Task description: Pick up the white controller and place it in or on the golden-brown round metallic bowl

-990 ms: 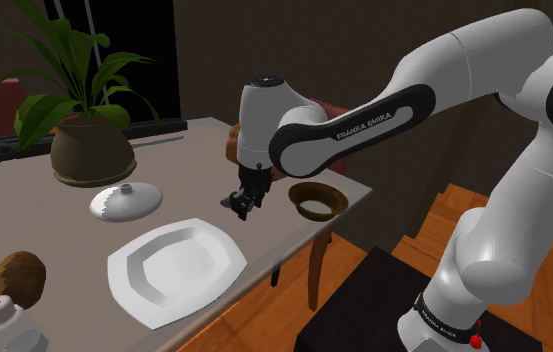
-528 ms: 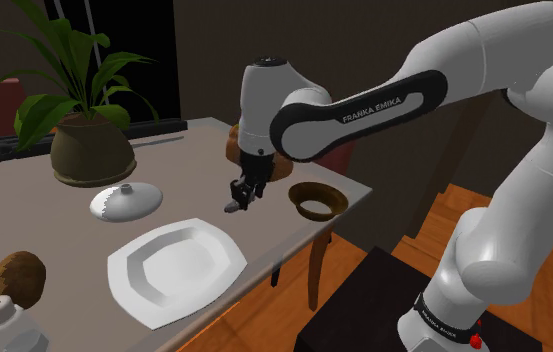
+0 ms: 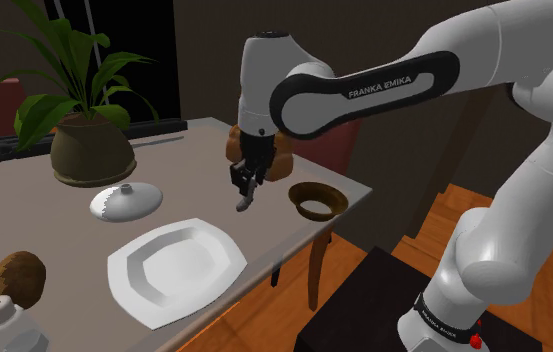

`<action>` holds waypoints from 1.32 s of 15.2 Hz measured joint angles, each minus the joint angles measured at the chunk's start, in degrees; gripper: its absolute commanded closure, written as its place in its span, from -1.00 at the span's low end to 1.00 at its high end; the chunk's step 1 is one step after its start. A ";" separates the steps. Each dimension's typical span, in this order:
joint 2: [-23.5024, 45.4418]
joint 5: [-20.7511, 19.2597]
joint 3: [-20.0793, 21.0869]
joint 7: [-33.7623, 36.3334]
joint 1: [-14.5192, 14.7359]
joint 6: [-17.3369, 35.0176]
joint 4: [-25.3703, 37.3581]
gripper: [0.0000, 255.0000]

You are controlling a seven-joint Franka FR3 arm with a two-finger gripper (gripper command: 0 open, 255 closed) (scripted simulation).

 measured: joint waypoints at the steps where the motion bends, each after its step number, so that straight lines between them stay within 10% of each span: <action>1: -0.20 0.12 0.01 -0.09 0.04 -0.77 0.58 1.00; 8: -1.95 0.92 -0.48 -1.54 -0.07 -5.45 3.72 1.00; 20: -26.29 4.40 -9.66 -13.82 -0.78 -7.04 -17.43 1.00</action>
